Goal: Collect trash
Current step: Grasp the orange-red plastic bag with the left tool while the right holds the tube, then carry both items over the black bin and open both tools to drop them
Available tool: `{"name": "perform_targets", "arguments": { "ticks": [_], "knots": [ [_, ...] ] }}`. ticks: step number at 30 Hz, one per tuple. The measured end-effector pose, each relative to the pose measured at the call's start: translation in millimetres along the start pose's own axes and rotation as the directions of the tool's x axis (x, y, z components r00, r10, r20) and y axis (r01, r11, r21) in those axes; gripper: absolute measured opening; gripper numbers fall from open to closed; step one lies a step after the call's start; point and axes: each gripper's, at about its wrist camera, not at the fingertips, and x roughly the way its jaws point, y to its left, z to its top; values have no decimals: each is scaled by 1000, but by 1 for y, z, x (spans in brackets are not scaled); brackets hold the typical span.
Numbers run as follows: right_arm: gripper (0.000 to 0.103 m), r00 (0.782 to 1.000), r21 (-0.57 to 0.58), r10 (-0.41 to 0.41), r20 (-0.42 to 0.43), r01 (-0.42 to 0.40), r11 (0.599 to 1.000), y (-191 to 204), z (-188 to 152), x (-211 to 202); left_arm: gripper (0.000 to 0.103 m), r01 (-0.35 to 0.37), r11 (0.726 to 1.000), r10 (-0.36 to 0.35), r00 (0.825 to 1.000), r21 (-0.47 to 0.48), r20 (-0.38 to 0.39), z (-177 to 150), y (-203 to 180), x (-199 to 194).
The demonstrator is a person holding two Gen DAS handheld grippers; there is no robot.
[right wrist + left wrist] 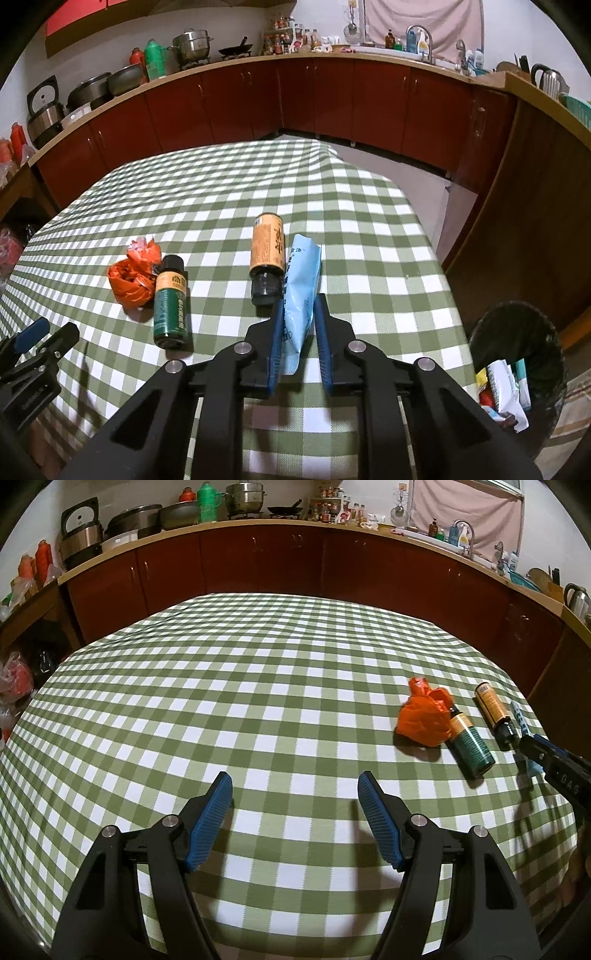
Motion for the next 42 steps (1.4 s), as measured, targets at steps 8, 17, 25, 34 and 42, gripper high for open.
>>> {"name": "perform_targets", "arguments": {
  "ticks": [8, 17, 25, 34, 42],
  "knots": [
    [18, 999, -1, 4, 37, -4, 1000, -15, 7, -10, 69, 21, 999, -21, 1000, 27, 17, 10, -24, -5],
    [18, 999, 22, 7, 49, -8, 1000, -40, 8, -11, 74, 48, 997, -49, 998, 60, 26, 28, -58, 2],
    [18, 998, 28, 21, 60, -23, 999, -55, 9, -10, 75, 36, 996, -38, 999, 84, 22, 43, -80, 22],
    [18, 998, 28, 37, 54, -39, 999, -60, 8, -3, 69, 53, 994, -52, 999, 95, -10, 44, -83, 41],
    [18, 998, 30, 42, 46, -44, 999, -60, 5, -1, 29, 94, 988, -89, 995, 120, -41, 37, -85, 46]
  ]
}}
